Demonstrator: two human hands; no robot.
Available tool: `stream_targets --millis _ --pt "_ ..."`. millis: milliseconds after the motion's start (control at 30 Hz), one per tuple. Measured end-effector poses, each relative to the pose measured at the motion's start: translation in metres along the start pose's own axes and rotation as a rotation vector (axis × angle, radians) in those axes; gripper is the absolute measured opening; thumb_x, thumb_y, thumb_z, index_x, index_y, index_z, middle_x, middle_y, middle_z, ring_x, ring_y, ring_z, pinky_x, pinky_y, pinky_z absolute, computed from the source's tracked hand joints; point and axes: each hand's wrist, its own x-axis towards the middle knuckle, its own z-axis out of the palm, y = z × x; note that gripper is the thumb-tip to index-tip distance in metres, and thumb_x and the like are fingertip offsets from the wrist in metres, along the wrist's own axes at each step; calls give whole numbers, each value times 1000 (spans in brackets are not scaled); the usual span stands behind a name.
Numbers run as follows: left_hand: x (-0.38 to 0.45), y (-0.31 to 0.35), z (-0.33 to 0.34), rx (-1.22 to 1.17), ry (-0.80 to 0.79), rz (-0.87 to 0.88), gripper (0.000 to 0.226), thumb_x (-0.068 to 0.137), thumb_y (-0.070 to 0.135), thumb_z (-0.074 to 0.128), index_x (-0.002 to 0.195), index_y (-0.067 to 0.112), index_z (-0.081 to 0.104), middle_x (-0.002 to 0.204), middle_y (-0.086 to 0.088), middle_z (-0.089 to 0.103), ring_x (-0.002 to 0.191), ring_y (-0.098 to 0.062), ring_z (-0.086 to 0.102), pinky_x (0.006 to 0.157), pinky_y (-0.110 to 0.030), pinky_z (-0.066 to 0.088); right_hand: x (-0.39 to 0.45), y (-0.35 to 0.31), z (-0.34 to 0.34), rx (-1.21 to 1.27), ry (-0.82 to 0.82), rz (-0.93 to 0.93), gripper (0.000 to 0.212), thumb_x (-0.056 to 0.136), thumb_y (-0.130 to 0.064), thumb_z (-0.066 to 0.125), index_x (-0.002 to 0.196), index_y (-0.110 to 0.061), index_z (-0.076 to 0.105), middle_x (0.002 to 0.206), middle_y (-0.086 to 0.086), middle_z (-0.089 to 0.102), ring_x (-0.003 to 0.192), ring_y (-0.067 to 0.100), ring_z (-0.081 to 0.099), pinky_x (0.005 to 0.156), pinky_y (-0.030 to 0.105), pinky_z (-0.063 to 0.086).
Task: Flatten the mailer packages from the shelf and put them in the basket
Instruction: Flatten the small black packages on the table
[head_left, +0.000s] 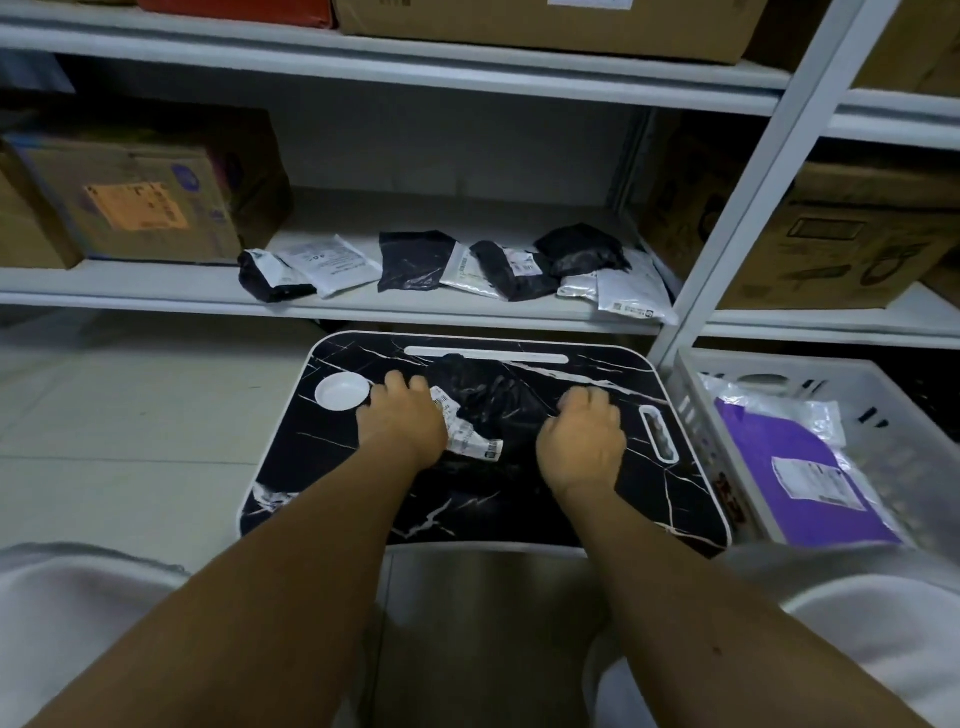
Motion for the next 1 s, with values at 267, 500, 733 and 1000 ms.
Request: stream_targets --millis 267,500,733,1000 --pt "11 4 51 188 56 275 60 100 46 5 150 21 -16 159 -5 -20 146 -23 -19 119 -52 2 -17 -19 58 -63 -65 -503 52 101 -40 26 146 -16 39 156 5 33 146 22 24 116 50 26" --pt "29 -2 70 196 3 360 59 101 44 3 151 18 -13 159 -3 -18 146 -19 -19 119 -49 -3 2 -2 80 -213 -322 -431 64 95 -50 0 155 -25 -4 163 1 -8 149 19 -13 118 52 -5" --pt "36 -2 106 188 -157 300 62 100 49 4 150 20 -17 159 -3 -21 147 -21 -18 119 -52 2 7 12 105 -236 -383 -377 77 85 -58 -16 154 -25 -9 163 3 -12 149 20 -14 118 53 -5" --pt "45 3 108 165 -181 255 59 100 49 11 153 26 -1 162 -1 -2 148 -23 1 115 -49 16 15 11 108 -209 -455 -329 63 101 -52 14 155 -22 3 163 7 0 150 22 -1 119 55 1"
